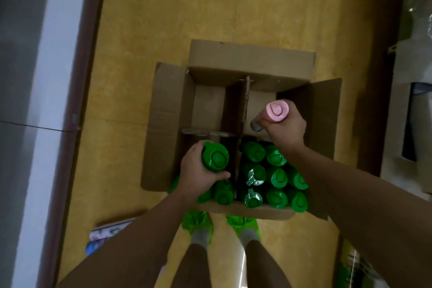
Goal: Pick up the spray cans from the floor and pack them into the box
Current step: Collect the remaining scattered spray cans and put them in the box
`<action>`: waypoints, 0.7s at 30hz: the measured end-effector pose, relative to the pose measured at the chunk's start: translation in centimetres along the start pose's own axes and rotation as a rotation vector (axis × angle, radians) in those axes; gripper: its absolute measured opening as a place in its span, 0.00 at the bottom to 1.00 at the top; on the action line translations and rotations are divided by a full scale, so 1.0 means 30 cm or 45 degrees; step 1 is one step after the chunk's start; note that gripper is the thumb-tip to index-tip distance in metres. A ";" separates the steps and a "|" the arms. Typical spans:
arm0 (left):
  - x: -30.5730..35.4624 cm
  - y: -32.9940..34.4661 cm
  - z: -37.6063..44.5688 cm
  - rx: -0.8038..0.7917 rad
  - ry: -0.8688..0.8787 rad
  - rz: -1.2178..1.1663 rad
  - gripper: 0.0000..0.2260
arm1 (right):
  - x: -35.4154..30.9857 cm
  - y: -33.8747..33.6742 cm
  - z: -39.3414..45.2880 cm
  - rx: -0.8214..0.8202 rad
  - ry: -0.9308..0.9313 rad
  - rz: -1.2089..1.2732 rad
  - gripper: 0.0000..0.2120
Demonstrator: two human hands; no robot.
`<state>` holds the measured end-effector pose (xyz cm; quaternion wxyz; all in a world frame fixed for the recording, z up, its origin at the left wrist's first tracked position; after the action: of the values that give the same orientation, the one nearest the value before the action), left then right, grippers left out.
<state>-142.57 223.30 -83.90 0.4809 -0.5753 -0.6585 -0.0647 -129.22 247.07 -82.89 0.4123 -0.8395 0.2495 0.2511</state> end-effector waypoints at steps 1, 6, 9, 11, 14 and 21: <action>-0.020 0.020 0.009 -0.007 0.001 0.004 0.35 | 0.024 0.020 0.012 -0.027 0.005 -0.005 0.24; -0.089 0.080 0.046 -0.031 -0.011 0.005 0.36 | 0.090 0.103 0.075 -0.087 -0.021 -0.247 0.23; -0.103 0.103 0.063 -0.063 0.007 0.022 0.37 | 0.105 0.165 0.093 -0.148 -0.053 -0.370 0.21; -0.113 0.119 0.072 -0.073 0.013 0.027 0.38 | 0.124 0.207 0.105 -0.217 0.006 -0.429 0.24; -0.125 0.159 0.076 -0.114 0.013 0.016 0.40 | 0.159 0.246 0.127 -0.263 0.088 -0.537 0.26; -0.180 0.263 0.063 -0.352 -0.009 0.106 0.44 | 0.206 0.296 0.144 -0.286 0.089 -0.704 0.24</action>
<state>-137.82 223.36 -92.42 0.3972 -0.6632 -0.6203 -0.1328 -131.08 244.54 -94.10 0.3607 -0.9241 -0.0039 0.1265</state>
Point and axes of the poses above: each hand's wrist, its own z-axis towards the middle knuckle, its own y-axis out of the palm, x = y × z, the point moved 9 cm from there along z, towards the middle knuckle, and after that the axes turned 8 degrees about y, right-handed, at the moved point
